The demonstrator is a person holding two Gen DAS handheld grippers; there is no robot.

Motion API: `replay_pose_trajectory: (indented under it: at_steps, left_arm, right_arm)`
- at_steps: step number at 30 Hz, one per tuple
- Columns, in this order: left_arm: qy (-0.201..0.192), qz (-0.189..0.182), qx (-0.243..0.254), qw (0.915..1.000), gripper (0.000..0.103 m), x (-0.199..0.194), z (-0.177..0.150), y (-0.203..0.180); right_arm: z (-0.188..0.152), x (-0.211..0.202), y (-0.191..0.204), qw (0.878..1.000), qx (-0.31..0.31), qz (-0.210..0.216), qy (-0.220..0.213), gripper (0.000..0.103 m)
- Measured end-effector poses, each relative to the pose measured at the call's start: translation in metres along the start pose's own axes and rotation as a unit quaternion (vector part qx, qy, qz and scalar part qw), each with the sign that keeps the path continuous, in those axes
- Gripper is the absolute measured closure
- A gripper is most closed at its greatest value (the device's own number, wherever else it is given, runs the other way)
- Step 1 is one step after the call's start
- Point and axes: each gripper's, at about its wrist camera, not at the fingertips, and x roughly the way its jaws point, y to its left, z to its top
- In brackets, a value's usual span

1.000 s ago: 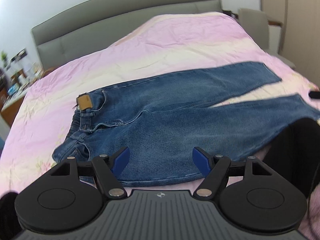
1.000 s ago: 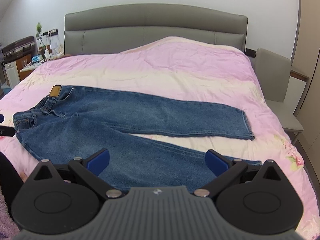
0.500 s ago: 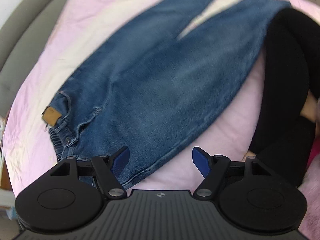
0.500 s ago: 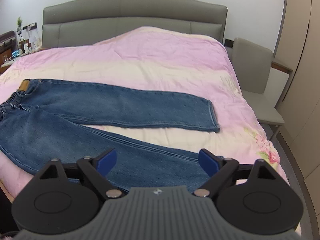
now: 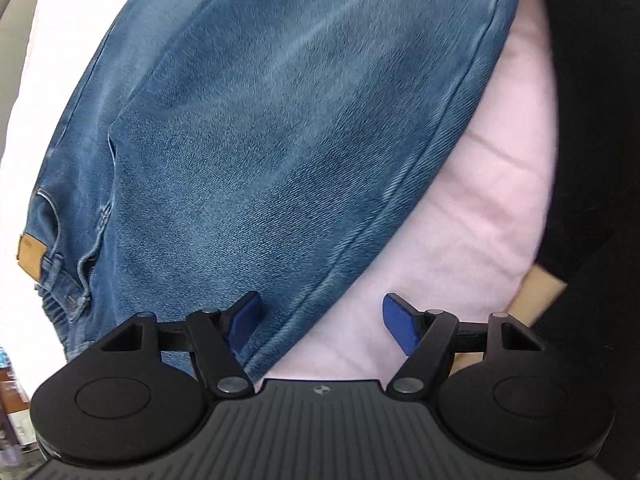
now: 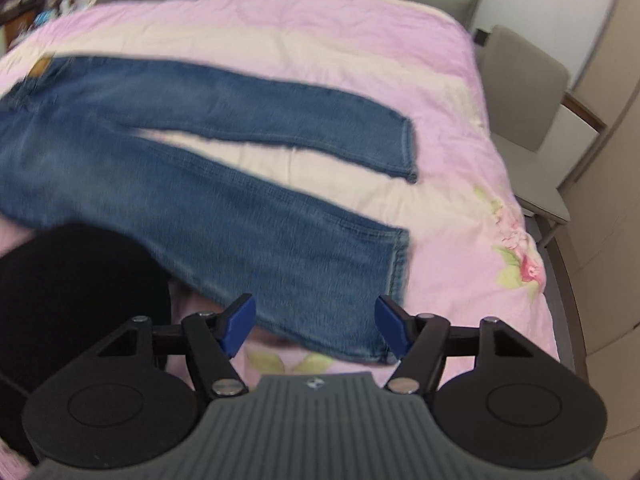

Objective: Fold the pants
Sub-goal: 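Move the left and right grippers to the jeans' leg hems and close on them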

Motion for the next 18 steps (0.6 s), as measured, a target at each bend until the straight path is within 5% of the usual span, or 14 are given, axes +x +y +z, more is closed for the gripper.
replay_pose_trajectory:
  at_steps: [5,7,11,13,18]
  left_arm:
    - [0.011,0.030,-0.010,0.9994,0.029,0.007,0.002,0.000]
    - [0.006,0.057,-0.007,0.9983,0.053,0.005,0.002,-0.006]
    - [-0.014,0.085,0.004,0.9963,0.074,-0.006,-0.003,-0.013]
    - [-0.027,0.090,-0.019,0.9954,0.084,-0.011,-0.001,-0.009]
    - [-0.104,0.100,-0.124,0.9818,0.089,-0.047,-0.004,0.016]
  right_arm:
    - [-0.011,0.042,0.016,0.997,-0.074,-0.007,0.028,0.040]
    - [-0.013,0.056,0.019,0.995,-0.083,-0.021,0.047,0.049]
    - [-0.017,0.067,0.017,0.997,-0.057,-0.037,0.046,0.069]
    - [-0.015,0.064,0.014,0.997,-0.046,-0.052,0.036,0.087]
    - [0.007,0.026,0.000,0.997,0.013,-0.065,-0.030,0.094]
